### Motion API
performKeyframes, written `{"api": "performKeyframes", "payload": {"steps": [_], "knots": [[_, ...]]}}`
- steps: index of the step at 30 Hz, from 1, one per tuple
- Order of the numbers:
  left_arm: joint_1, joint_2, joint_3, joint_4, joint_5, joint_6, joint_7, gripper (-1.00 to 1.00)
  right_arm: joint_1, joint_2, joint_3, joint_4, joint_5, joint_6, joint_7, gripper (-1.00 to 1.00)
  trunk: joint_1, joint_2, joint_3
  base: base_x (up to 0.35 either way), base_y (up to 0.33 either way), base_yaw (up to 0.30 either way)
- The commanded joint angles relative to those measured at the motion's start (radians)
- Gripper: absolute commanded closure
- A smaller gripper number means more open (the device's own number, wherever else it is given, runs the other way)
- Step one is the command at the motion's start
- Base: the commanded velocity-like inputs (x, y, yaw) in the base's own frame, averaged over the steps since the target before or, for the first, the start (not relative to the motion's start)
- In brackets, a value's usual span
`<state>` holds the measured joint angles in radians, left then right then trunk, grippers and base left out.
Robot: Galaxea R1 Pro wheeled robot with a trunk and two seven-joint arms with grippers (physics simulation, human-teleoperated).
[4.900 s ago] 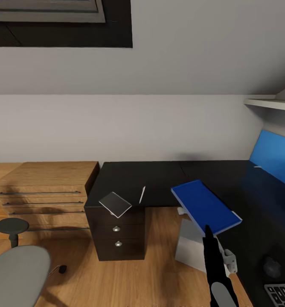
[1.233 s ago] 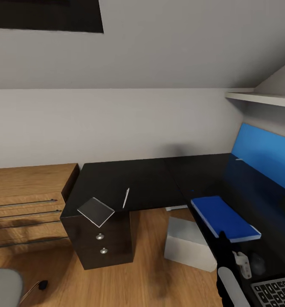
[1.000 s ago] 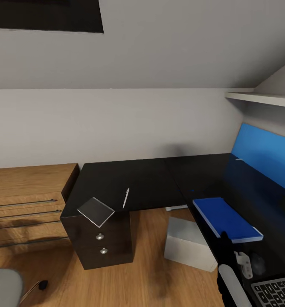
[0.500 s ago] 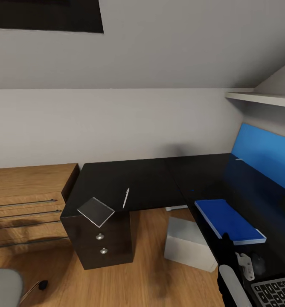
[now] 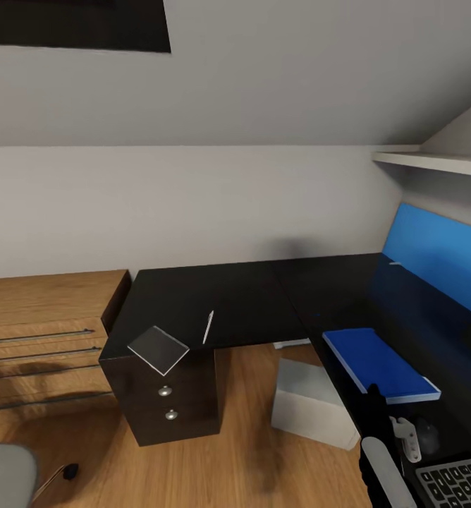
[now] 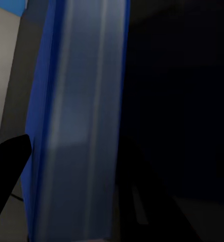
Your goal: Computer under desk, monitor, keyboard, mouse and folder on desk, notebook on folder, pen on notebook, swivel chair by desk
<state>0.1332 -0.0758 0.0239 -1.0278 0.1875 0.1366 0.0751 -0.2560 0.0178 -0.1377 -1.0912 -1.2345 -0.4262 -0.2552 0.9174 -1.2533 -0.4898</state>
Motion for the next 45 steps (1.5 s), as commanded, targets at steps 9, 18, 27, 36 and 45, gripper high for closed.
{"api": "performKeyframes", "payload": {"steps": [9,18,27,36,45], "knots": [[0.000,0.000,0.001,-0.003,0.010,0.006,0.001,-1.00,0.000,0.001,0.000,0.007,-0.036,-0.009,-0.001,1.00,0.012,-0.022,-0.010,0.000,0.000,0.000],[0.000,0.001,0.001,-0.003,0.010,0.006,-0.001,-1.00,0.000,0.001,0.000,0.007,-0.036,-0.009,-0.001,1.00,0.012,-0.022,-0.010,0.000,0.000,0.000],[0.000,0.001,0.001,-0.003,0.010,0.006,-0.002,-1.00,0.000,0.001,0.000,0.007,-0.036,-0.009,-0.001,1.00,0.012,-0.022,-0.010,0.000,0.000,0.000],[0.000,0.001,0.001,-0.003,0.010,0.006,-0.002,-1.00,0.000,0.001,0.000,0.007,-0.036,-0.008,-0.001,1.00,0.012,-0.022,-0.010,0.000,0.000,0.000],[0.000,0.001,0.001,-0.002,0.010,0.006,-0.002,-1.00,0.000,0.001,0.000,0.007,-0.036,-0.008,-0.001,-1.00,0.012,-0.022,-0.010,0.000,0.000,0.000]]}}
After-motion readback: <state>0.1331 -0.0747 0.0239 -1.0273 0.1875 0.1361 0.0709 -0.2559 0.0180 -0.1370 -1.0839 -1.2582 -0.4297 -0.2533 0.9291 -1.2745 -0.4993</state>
